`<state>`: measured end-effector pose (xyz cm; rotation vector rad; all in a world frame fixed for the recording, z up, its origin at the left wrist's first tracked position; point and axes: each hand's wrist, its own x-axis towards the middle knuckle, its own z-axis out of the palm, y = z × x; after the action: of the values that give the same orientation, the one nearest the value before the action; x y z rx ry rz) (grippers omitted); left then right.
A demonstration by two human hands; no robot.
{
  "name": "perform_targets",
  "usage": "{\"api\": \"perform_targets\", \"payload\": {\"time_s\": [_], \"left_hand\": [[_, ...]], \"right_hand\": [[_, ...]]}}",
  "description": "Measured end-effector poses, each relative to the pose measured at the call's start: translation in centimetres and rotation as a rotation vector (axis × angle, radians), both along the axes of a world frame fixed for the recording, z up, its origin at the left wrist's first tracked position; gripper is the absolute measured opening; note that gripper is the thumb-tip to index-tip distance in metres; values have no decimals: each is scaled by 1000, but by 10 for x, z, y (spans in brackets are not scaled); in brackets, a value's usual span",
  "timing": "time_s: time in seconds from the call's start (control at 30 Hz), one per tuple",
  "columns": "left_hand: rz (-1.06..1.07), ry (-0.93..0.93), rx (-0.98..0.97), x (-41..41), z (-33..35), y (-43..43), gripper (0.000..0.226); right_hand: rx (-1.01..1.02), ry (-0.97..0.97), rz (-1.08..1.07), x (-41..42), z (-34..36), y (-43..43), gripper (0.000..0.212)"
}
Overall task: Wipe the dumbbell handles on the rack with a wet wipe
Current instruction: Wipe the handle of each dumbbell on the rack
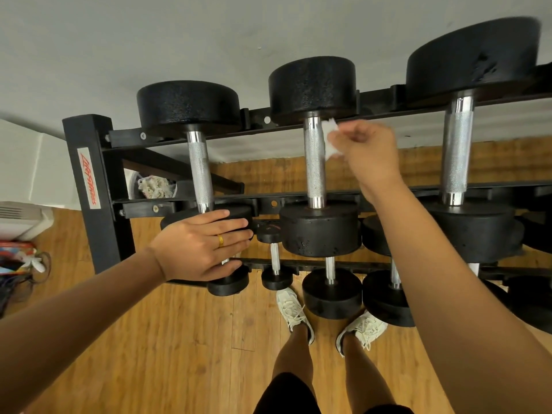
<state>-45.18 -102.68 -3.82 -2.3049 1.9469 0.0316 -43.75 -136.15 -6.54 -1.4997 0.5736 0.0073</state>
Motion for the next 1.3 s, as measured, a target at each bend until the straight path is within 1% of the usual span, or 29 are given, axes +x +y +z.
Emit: {"api": "perform_targets", "payload": {"time_s": [0.07,0.13,0.2,0.3,0.5,0.67,0.83,0.9,1.03,1.1,1.2,1.3], "left_hand": [[5,10,-2,0,1,0,40],[9,8,-7,0,0,1,39],[14,4,-15,0,-1,1,39],[7,-1,-13,0,-2,2,38],[18,-18,-2,-2,0,0,36],[26,-1,-9,-3,-2,0,36],[27,-13,-21,-3,-2,-1,36],[25,-10,-26,-3,-3,0,35],[28,-5,-11,-3,-1,0,37],[26,-7,-13,-3,-2,-1,37],[22,-3,-14,-3,-3,-1,37],[23,-9,-23,-3,-3,-1,37]], "right_hand": [[-63,-47,-91,11,1,10,8],[-114,-60,-130,8,-1,19,10],[-167,-61,-93,-3,-6,22,14],[-202,-43,-20,-11,-11,17,14],[-222,-93,-73,6,1,21,7],[-300,-29,50,-24,-10,20,9],[-309,-79,-2,7,3,15,9],[-331,-49,53,-1,2,15,11],[-308,36,219,-44,-4,13,12],[-300,26,212,-46,-6,11,14],[-295,3,175,-43,-6,11,8],[-286,55,267,-56,-8,9,12]]}}
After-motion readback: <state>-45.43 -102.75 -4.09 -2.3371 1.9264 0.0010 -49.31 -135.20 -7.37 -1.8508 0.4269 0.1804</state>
